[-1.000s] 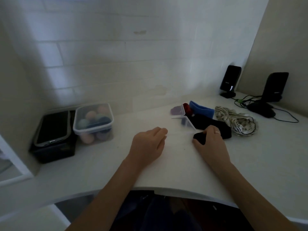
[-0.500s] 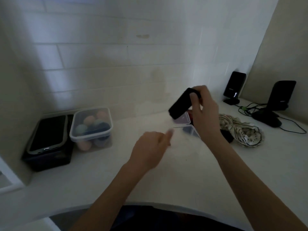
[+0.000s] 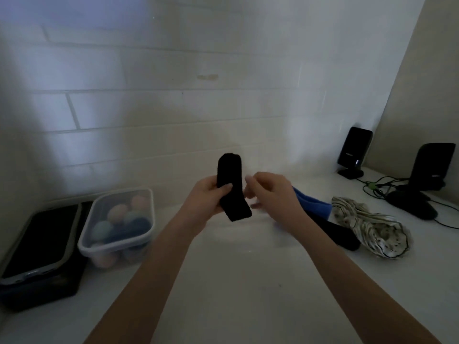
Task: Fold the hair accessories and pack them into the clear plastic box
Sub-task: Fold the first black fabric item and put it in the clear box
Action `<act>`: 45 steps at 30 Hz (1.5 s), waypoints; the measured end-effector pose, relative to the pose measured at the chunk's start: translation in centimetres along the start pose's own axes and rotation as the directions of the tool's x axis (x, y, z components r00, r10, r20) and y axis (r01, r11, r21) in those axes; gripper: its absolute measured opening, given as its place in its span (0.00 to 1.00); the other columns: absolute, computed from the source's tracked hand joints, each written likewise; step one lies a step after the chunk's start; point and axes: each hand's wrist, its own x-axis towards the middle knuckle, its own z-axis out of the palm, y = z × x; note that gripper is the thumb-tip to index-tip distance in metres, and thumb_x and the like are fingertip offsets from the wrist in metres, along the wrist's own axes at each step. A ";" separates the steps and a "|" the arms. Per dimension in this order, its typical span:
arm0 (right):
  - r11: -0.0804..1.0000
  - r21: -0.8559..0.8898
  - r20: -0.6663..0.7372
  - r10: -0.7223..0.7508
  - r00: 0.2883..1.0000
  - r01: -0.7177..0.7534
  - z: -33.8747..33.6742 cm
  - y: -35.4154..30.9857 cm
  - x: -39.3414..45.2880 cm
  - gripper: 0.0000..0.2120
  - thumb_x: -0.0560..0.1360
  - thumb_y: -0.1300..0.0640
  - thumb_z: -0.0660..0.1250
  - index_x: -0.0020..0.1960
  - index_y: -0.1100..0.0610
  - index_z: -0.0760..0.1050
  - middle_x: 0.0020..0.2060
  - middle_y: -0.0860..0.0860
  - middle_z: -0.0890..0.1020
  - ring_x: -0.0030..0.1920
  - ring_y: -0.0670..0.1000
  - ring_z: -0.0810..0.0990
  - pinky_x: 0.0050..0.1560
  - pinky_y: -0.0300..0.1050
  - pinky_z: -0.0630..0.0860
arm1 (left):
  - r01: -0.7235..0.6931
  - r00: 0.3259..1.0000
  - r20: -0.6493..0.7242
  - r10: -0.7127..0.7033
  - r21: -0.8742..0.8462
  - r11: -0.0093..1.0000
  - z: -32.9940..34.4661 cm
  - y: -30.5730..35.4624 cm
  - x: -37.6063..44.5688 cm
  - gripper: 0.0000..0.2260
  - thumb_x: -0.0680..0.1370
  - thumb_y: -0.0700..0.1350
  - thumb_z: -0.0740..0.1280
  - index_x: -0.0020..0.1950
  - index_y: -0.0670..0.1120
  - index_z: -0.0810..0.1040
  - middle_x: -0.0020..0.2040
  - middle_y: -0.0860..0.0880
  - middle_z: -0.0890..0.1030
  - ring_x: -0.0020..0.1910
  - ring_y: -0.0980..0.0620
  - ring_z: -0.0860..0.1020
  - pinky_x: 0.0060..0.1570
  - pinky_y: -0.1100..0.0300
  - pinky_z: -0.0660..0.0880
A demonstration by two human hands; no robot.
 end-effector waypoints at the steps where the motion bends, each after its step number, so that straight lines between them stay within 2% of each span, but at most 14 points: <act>1: 0.999 0.003 0.003 0.050 0.999 -0.050 -0.1 0.2 0.3 0.10 0.76 0.54 0.65 0.38 0.56 0.74 0.35 0.54 0.80 0.37 0.51 0.81 0.36 0.50 0.82 | -0.004 0.999 0.033 0.004 -0.023 1.000 0.0 -0.2 0.1 0.09 0.79 0.36 0.60 0.56 0.39 0.77 0.44 0.46 0.84 0.44 0.49 0.84 0.44 0.58 0.81; 3: 0.986 0.034 0.092 0.161 0.983 -0.165 -0.2 0.6 0.6 0.09 0.74 0.52 0.69 0.45 0.56 0.72 0.41 0.54 0.80 0.37 0.51 0.82 0.30 0.48 0.80 | 0.038 0.996 0.088 -0.030 -0.090 0.995 0.0 -0.6 -0.1 0.10 0.79 0.35 0.58 0.53 0.41 0.77 0.41 0.46 0.85 0.41 0.47 0.84 0.44 0.57 0.81; 6: 0.922 0.077 0.300 0.342 0.891 -0.380 0.0 1.4 0.5 0.16 0.72 0.54 0.70 0.56 0.55 0.69 0.50 0.58 0.79 0.40 0.52 0.82 0.30 0.46 0.80 | 0.103 0.984 0.158 -0.085 -0.105 0.989 0.8 -1.4 -0.3 0.11 0.79 0.36 0.56 0.53 0.40 0.77 0.42 0.42 0.84 0.40 0.42 0.82 0.42 0.53 0.81; 10: 0.867 0.164 0.409 0.373 0.833 -0.470 0.2 2.7 0.2 0.18 0.72 0.51 0.70 0.60 0.53 0.73 0.51 0.54 0.83 0.48 0.54 0.84 0.34 0.46 0.79 | 0.225 0.949 0.255 -0.184 -0.144 0.964 1.3 -2.1 -0.6 0.16 0.79 0.41 0.53 0.63 0.39 0.73 0.56 0.41 0.80 0.53 0.40 0.80 0.46 0.50 0.80; 12: 0.891 0.108 0.350 0.381 0.856 -0.441 0.3 2.8 0.3 0.20 0.71 0.48 0.70 0.60 0.52 0.73 0.49 0.52 0.83 0.45 0.52 0.84 0.31 0.42 0.75 | 0.213 0.935 0.315 -0.163 -0.130 0.968 1.0 -2.1 -0.7 0.15 0.79 0.42 0.54 0.63 0.41 0.73 0.56 0.43 0.80 0.55 0.43 0.80 0.50 0.53 0.79; 16: 0.948 -0.020 0.191 0.316 0.929 -0.318 1.0 2.6 0.7 0.14 0.72 0.46 0.69 0.52 0.51 0.72 0.39 0.49 0.79 0.30 0.46 0.76 0.26 0.38 0.70 | 0.058 0.937 0.342 -0.066 0.035 0.998 1.1 -2.2 -1.1 0.11 0.77 0.33 0.61 0.54 0.45 0.75 0.40 0.51 0.85 0.43 0.53 0.83 0.49 0.59 0.80; 18: 0.952 0.011 0.233 0.296 0.926 -0.307 0.8 2.5 0.7 0.10 0.73 0.45 0.67 0.50 0.49 0.73 0.39 0.50 0.79 0.31 0.46 0.75 0.28 0.38 0.71 | 0.012 0.943 0.330 -0.034 0.069 0.998 1.0 -2.4 -1.3 0.13 0.75 0.31 0.62 0.54 0.45 0.75 0.38 0.51 0.84 0.41 0.55 0.82 0.47 0.61 0.80; 23: 0.886 0.246 0.518 0.222 0.826 -0.392 -1.2 3.0 0.6 0.18 0.71 0.47 0.67 0.60 0.48 0.76 0.38 0.51 0.77 0.36 0.46 0.74 0.30 0.36 0.68 | 0.068 0.954 0.294 -0.066 0.003 0.998 0.7 -2.3 -1.1 0.12 0.75 0.30 0.58 0.55 0.41 0.74 0.40 0.45 0.78 0.35 0.55 0.77 0.38 0.62 0.75; 29: 0.862 0.326 0.387 0.253 0.887 -0.388 -0.5 3.3 0.6 0.06 0.72 0.54 0.68 0.48 0.53 0.80 0.37 0.50 0.81 0.36 0.48 0.76 0.31 0.39 0.73 | 0.137 0.935 0.340 -0.100 -0.086 0.987 0.9 -2.4 -1.1 0.10 0.80 0.37 0.57 0.54 0.46 0.76 0.45 0.50 0.83 0.43 0.53 0.82 0.46 0.61 0.80; 32: 0.882 0.305 0.318 0.261 0.912 -0.359 -0.3 3.3 0.6 0.02 0.73 0.57 0.68 0.45 0.54 0.79 0.36 0.50 0.82 0.36 0.52 0.78 0.32 0.41 0.75 | 0.083 0.940 0.331 -0.078 0.001 0.997 0.9 -2.7 -1.2 0.10 0.81 0.38 0.56 0.54 0.45 0.76 0.46 0.49 0.83 0.45 0.53 0.82 0.51 0.60 0.79; 35: 0.897 0.313 0.330 0.206 0.921 -0.313 -0.1 3.3 0.5 0.09 0.68 0.52 0.70 0.46 0.53 0.78 0.36 0.51 0.80 0.30 0.51 0.73 0.26 0.40 0.69 | 0.036 0.956 0.292 -0.043 0.027 0.999 0.9 -2.6 -1.3 0.10 0.81 0.39 0.56 0.54 0.42 0.76 0.44 0.46 0.83 0.41 0.50 0.82 0.49 0.59 0.79; 38: 0.897 0.309 0.386 0.185 0.904 -0.315 -0.2 3.4 0.4 0.15 0.66 0.50 0.70 0.52 0.51 0.78 0.42 0.52 0.79 0.31 0.48 0.72 0.27 0.38 0.65 | 0.001 0.973 0.230 -0.005 0.018 1.000 0.9 -2.5 -1.3 0.11 0.81 0.42 0.56 0.57 0.41 0.76 0.46 0.43 0.82 0.43 0.47 0.81 0.49 0.57 0.78; 42: 0.903 0.313 0.357 0.175 0.917 -0.294 -0.4 3.6 0.5 0.08 0.74 0.60 0.67 0.53 0.55 0.79 0.40 0.48 0.79 0.30 0.45 0.73 0.28 0.36 0.65 | -0.031 0.983 0.181 0.027 0.016 0.999 0.9 -2.5 -1.2 0.13 0.80 0.40 0.59 0.62 0.38 0.75 0.48 0.39 0.81 0.45 0.45 0.80 0.49 0.57 0.78; 45: 0.915 0.303 0.339 0.159 0.927 -0.267 -0.3 3.2 0.3 0.07 0.74 0.58 0.66 0.51 0.52 0.79 0.41 0.49 0.81 0.33 0.46 0.75 0.31 0.37 0.67 | -0.064 0.987 0.151 0.060 0.023 0.998 0.8 -2.7 -1.1 0.12 0.79 0.39 0.62 0.60 0.38 0.76 0.45 0.40 0.82 0.42 0.47 0.81 0.44 0.59 0.79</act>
